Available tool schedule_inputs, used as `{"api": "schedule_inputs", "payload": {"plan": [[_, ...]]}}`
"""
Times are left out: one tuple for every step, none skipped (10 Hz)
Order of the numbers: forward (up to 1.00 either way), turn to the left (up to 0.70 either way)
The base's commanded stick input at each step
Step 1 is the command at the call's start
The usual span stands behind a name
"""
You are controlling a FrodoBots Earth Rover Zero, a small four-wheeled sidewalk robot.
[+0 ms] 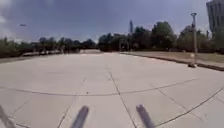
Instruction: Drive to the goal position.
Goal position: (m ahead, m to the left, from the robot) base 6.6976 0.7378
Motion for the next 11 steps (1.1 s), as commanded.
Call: {"api": "schedule_inputs", "payload": {"plan": [[1.00, -0.03], [1.00, 0.00], [1.00, 0.01], [1.00, 0.01], [1.00, 0.01], [1.00, 0.01], [1.00, 0.01], [1.00, 0.01], [1.00, 0.01], [1.00, 0.01], [1.00, 0.01]]}}
